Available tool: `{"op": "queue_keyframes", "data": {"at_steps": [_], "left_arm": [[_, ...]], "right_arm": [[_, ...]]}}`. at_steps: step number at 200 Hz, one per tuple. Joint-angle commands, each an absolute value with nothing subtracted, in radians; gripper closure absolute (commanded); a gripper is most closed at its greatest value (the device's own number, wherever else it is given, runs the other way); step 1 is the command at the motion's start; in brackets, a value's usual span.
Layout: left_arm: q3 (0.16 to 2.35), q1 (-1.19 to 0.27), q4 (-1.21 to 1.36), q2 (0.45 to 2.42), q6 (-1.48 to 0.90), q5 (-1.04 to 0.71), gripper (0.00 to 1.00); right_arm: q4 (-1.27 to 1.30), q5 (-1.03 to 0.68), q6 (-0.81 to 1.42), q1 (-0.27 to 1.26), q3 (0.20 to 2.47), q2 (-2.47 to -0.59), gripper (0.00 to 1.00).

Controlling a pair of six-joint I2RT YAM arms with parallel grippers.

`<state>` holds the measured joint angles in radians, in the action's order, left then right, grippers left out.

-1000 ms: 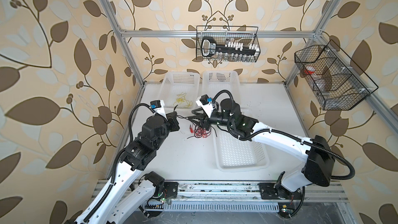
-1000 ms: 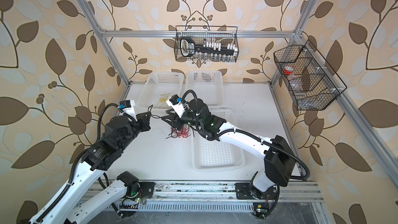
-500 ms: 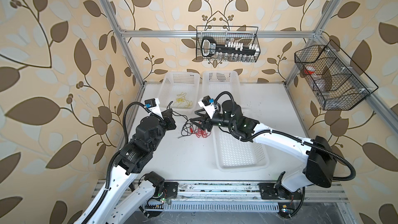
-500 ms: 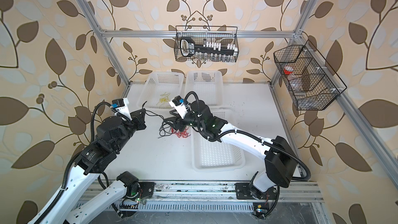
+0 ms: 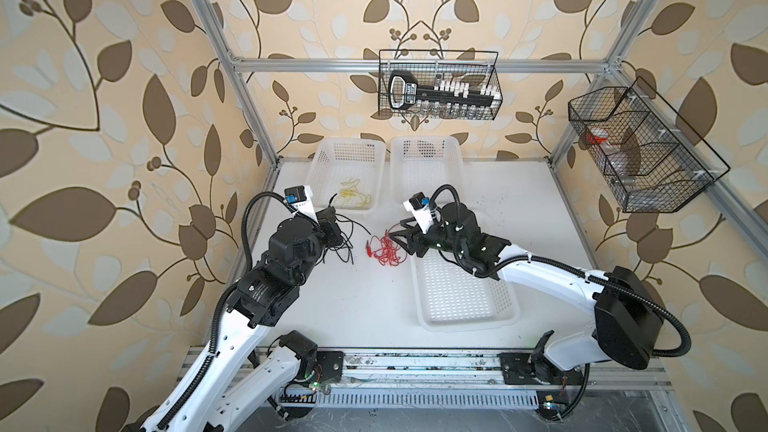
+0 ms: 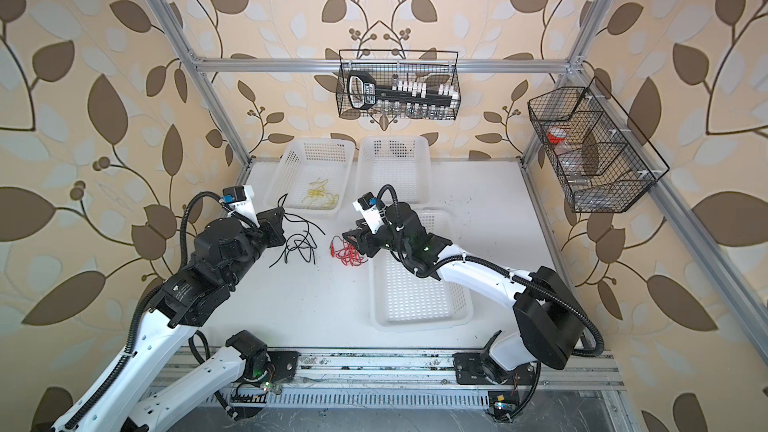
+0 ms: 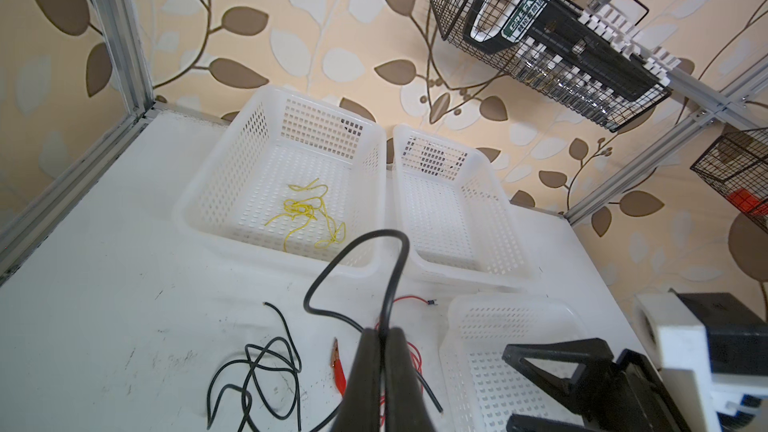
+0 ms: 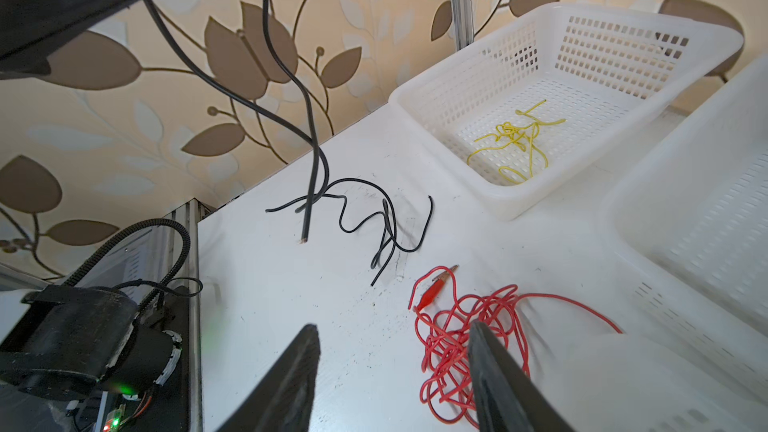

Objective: Untangle the cables

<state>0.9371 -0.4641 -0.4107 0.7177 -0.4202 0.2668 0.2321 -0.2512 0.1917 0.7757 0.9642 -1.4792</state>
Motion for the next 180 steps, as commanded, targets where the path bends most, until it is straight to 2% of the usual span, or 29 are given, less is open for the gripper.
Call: {"op": "queue_keyframes", "data": {"at_steps": [1, 28, 73, 144, 159, 180], "left_arm": [[0.965, -0.463, -0.329, 0.724, -0.399, 0.196, 1.00], [0.944, -0.462, -0.265, 0.743, -0.405, 0.103, 1.00], [0.934, -0.463, -0.215, 0.781, -0.430, -0.053, 1.00], [0.912, -0.462, -0.178, 0.786, -0.484, -0.152, 1.00], [0.908, -0.462, -0.182, 0.787, -0.486, -0.150, 1.00], [0.899, -0.463, -0.189, 0.787, -0.483, -0.126, 1.00]], "right_arm": [[0.286, -0.293, 0.185, 0.792, 0.950, -1.479, 0.42], [0.303, -0.332, 0.160, 0.831, 0.978, -1.484, 0.39], [0.329, -0.244, 0.167, 0.861, 1.052, -1.552, 0.37], [0.363, -0.152, 0.158, 0.861, 1.135, -1.648, 0.39], [0.363, -0.155, 0.153, 0.859, 1.148, -1.656, 0.46], [0.357, -0.164, 0.150, 0.861, 1.153, -1.653, 0.67]]}}
